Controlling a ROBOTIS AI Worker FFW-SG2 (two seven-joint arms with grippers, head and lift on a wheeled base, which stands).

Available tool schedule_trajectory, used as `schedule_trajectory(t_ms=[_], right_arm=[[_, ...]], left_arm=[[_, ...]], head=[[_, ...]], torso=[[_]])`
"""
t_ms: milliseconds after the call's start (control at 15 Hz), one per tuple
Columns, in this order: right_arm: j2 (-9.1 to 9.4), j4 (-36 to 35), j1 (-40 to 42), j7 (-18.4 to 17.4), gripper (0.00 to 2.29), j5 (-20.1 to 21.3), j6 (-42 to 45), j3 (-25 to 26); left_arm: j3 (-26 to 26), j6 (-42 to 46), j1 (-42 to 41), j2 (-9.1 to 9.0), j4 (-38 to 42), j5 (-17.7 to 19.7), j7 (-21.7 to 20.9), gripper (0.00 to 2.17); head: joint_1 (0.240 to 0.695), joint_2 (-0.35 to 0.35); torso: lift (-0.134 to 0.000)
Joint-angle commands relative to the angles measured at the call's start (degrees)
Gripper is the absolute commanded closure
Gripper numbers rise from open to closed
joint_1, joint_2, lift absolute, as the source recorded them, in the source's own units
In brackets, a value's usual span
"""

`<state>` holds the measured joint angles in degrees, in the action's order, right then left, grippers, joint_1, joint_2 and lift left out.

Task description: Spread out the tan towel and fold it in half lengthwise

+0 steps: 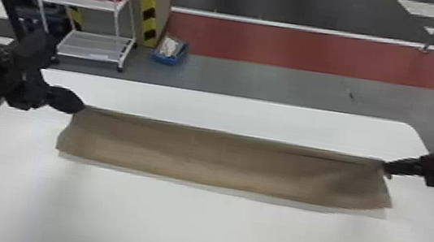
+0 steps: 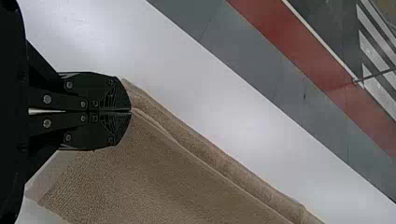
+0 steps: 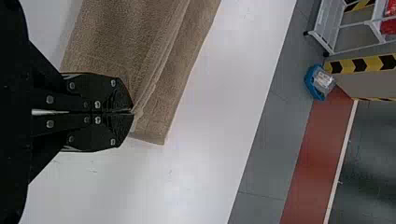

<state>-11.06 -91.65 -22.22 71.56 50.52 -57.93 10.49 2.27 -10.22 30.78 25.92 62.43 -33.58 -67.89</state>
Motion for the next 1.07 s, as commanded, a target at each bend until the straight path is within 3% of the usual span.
schedule_trajectory(t_ms=[0,600,933,1000], right_arm=[[-0.01,1.91,-1.52,0.07,1.19,0.98,0.49,-0.73],[-0.19,4.64,-3.54,0.07,1.19,1.95,1.37,-0.38],[0.78,5.08,-4.59,-1.25,1.18,3.00,1.54,-1.09],[0.95,5.34,-4.59,-1.95,1.04,3.35,1.54,-1.44]], left_arm=[[-1.04,0.06,0.68,-0.17,-0.91,-0.61,0.30,1.70],[-2.00,0.77,1.65,0.09,-2.05,-1.23,0.65,1.70],[-2.18,0.94,1.91,-0.17,-1.87,-1.23,0.74,1.70],[-2.27,0.94,1.91,-0.26,-1.96,-1.23,0.91,1.70]], head=[[0.695,0.009],[0.695,0.000],[0.695,0.002],[0.695,0.003]], torso=[[-0.125],[-0.125],[-0.125],[-0.125]])
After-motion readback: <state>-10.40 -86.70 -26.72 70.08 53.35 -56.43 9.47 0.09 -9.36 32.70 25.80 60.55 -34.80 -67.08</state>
